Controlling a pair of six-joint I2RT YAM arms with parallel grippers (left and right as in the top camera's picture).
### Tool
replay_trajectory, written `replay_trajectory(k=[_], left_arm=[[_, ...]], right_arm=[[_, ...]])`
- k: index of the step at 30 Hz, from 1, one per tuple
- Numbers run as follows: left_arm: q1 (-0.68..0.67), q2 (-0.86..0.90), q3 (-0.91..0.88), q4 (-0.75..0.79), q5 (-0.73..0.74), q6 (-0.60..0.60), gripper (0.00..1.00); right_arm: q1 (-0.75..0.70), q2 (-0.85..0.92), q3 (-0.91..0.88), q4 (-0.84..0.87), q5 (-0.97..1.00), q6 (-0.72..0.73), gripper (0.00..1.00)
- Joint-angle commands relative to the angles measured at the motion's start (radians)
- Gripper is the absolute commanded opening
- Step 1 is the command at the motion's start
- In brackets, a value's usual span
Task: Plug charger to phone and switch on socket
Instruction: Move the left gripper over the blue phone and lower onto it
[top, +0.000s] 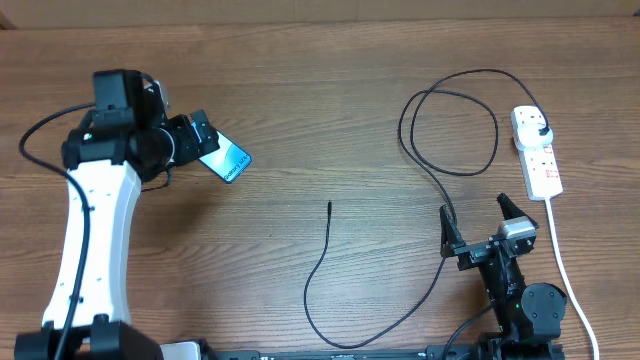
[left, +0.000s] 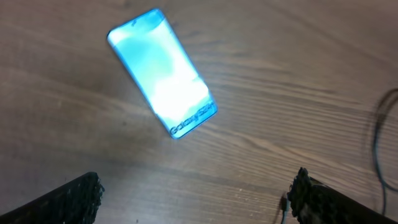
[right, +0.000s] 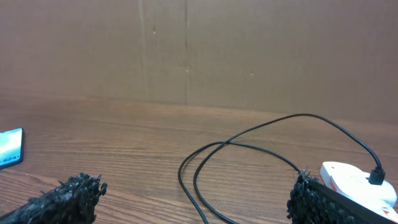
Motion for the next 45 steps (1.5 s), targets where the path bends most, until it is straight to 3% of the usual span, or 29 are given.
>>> replay_trajectory(k=[1, 6, 12, 24, 30, 39, 45], left_arm=[[-0.039, 0.080, 0.095, -0.051, -0.123, -0.130, 1.00], [-0.093, 0.223, 0.257, -0.148, -0.216, -0.218, 1.00], [-0.093, 0.292, 0.276, -0.144, -0.216, -0.356, 1.00], [-0.095, 0.452, 0.274, -0.146, -0.210, -0.378, 0.99], [-0.095, 0.487, 0.274, -0.133, -0.207, -0.409, 1.00], [-0.096, 0.492, 0.274, -0.103, -0.208, -0.636, 1.00], [-0.144, 0.493, 0.238, 0.009, -0.207, -0.655, 1.00]], right_arm=[[0.004, -0.009, -0.011, 0.006, 0.000, -0.002, 1.00], [0.004, -0.009, -0.011, 0.006, 0.000, -0.002, 1.00], [0.004, -0.009, -0.011, 0.006, 0.001, -0.002, 1.00], [0.004, -0.009, -0.011, 0.006, 0.000, -0.002, 1.00], [0.004, -0.009, -0.011, 0.006, 0.001, -0.002, 1.00], [0.004, -0.009, -0.011, 0.006, 0.000, -0.002, 1.00], [0.004, -0.009, -0.011, 0.006, 0.000, -0.002, 1.00]])
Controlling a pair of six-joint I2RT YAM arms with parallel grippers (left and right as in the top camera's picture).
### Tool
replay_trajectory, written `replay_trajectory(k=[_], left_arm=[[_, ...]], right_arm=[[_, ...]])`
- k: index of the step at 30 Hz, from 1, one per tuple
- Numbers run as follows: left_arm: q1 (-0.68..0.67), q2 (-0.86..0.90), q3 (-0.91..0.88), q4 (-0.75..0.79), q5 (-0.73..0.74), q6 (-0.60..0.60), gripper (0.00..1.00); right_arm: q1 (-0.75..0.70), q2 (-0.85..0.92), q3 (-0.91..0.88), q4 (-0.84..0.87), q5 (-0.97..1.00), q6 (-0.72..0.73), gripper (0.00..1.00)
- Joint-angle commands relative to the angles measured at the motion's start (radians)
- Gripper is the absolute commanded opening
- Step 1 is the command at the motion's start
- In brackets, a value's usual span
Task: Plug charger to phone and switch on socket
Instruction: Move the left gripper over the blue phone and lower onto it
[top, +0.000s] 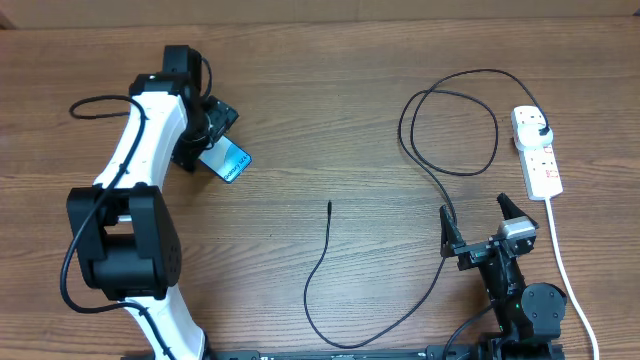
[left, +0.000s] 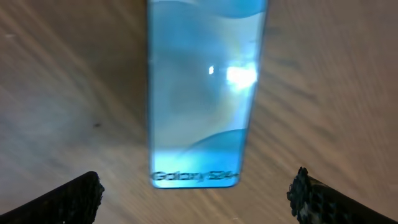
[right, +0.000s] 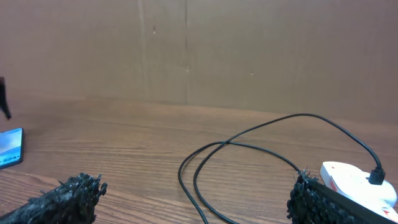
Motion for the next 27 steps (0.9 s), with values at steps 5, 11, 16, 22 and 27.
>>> replay_trajectory(k=[5, 11, 16, 22, 27], left_arm=[[-0.066, 0.039, -0.018, 0.046, -0.013, -0.074, 1.00], [-0.064, 0.098, -0.018, 0.034, -0.015, -0.073, 1.00], [-0.044, 0.106, -0.018, 0.029, -0.020, -0.069, 1.00], [-0.021, 0.106, -0.018, -0.020, -0.022, -0.064, 1.00], [-0.012, 0.106, -0.018, -0.011, -0.010, -0.072, 1.00]], right_arm=[[0.004, -0.009, -0.011, 0.005, 0.000, -0.001, 1.00], [0.004, -0.009, -0.011, 0.005, 0.000, -0.001, 1.00], [0.004, -0.009, -0.011, 0.005, 0.000, -0.001, 1.00], [0.004, -0.009, -0.011, 0.005, 0.000, -0.001, 1.00], [0.004, -0.009, -0.011, 0.005, 0.000, -0.001, 1.00]])
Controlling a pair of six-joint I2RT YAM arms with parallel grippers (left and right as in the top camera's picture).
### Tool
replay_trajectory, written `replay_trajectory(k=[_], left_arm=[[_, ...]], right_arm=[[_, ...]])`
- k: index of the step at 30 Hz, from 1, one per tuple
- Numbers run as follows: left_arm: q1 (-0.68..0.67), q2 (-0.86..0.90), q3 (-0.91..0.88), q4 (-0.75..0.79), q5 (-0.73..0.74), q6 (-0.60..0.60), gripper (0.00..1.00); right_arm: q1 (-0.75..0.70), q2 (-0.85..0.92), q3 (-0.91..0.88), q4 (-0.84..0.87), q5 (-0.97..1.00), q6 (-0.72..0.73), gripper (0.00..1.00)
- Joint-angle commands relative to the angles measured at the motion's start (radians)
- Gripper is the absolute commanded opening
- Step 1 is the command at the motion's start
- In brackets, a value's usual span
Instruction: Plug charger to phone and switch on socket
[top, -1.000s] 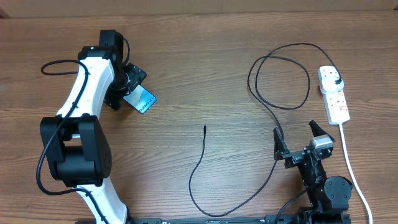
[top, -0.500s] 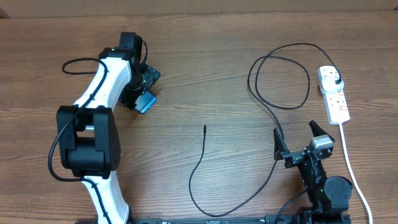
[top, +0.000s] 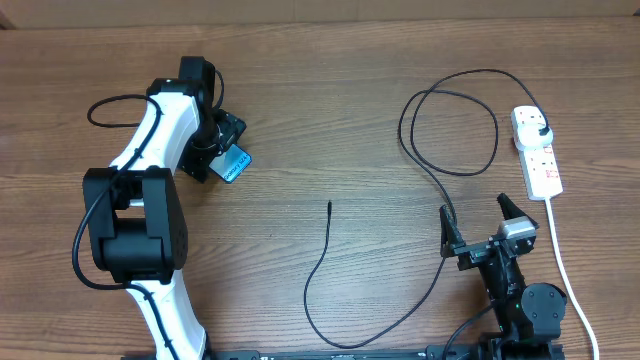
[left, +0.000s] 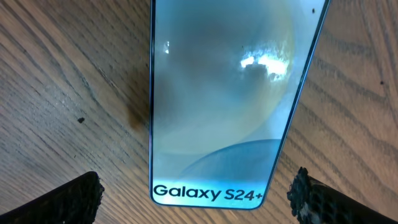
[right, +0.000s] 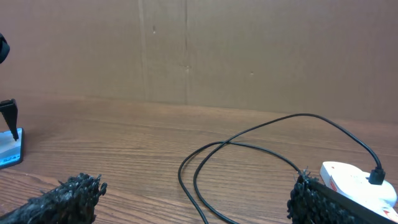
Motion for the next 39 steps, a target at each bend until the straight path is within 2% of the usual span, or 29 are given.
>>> replay_trajectory(k=[1, 13, 18, 39], left_arm=[[0.005, 0.013, -0.010, -0.002, -0.010, -0.027, 1.00], [0.034, 0.021, 0.086, -0.037, 0.010, -0.024, 0.99], [0.052, 0.119, 0.196, -0.134, 0.035, 0.028, 1.00], [0.054, 0.140, 0.199, -0.083, -0.014, 0.028, 1.00]], right_arm=[[0.004, -0.009, -0.011, 0.005, 0.001, -0.002, 1.00], [0.004, -0.009, -0.011, 0.005, 0.000, -0.002, 1.00], [0.004, -0.009, -0.011, 0.005, 0.000, -0.002, 1.00], [0.004, -0.009, -0.011, 0.005, 0.000, -0.002, 1.00]])
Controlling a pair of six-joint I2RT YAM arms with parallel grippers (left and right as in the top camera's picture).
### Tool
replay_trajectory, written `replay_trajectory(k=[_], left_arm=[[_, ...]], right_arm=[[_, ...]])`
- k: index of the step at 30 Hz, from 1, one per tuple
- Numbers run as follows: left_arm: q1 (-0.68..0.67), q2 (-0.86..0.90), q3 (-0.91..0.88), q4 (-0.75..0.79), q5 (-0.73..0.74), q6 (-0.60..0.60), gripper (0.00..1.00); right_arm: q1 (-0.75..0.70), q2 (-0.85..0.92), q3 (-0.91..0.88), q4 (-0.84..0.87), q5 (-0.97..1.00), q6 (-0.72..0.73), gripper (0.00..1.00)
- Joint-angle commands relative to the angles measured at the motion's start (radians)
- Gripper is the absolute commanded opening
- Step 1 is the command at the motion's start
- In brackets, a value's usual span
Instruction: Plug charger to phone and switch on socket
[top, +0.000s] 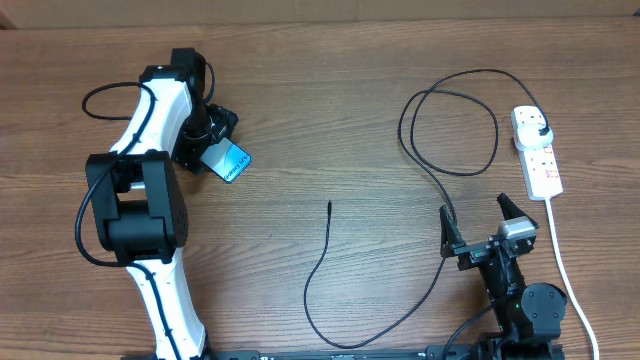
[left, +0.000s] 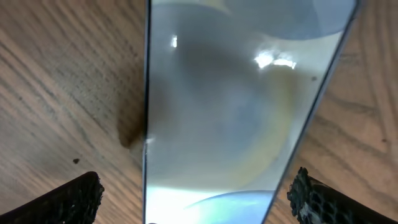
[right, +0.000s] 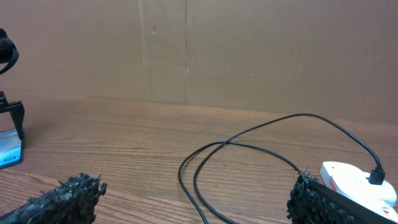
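A blue-screened phone (top: 230, 161) lies flat on the wooden table at the left. My left gripper (top: 206, 138) hangs close over its far end, open. In the left wrist view the phone (left: 242, 118) fills the space between the spread fingers (left: 69, 200), which stand outside its long edges, apart from it. The black charger cable's free plug (top: 330, 205) lies mid-table. The cable (top: 450, 130) loops back to the white power strip (top: 537, 152) at the right. My right gripper (top: 478, 226) rests open near the front right, nothing between its fingertips (right: 68, 198).
A brown cardboard wall (right: 249, 50) stands behind the table. The strip's white lead (top: 562, 270) runs toward the front edge beside the right arm. The cable's loop (right: 249, 158) lies just ahead of the right gripper.
My left gripper has come closer along the phone: the screen looks larger and its "Galaxy S24+" lettering has left the wrist view. The jaws stay open. The right arm has not moved.
My left gripper was open above and left of the phone, which lay slanted in its view. Then it was lined up along the phone's length, then lower with the screen between its fingers, and now closer still. The cable, strip and right arm stayed put.
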Motion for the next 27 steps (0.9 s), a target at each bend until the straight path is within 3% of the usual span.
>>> replay_trajectory(k=[1, 27], left_arm=[[0.008, 0.003, 0.024, 0.016, -0.022, 0.015, 1.00], [-0.011, 0.035, 0.023, 0.033, -0.040, 0.016, 1.00]], right_arm=[[0.004, -0.009, -0.011, 0.006, 0.000, -0.002, 1.00], [0.004, -0.009, -0.011, 0.006, 0.000, -0.002, 1.00]])
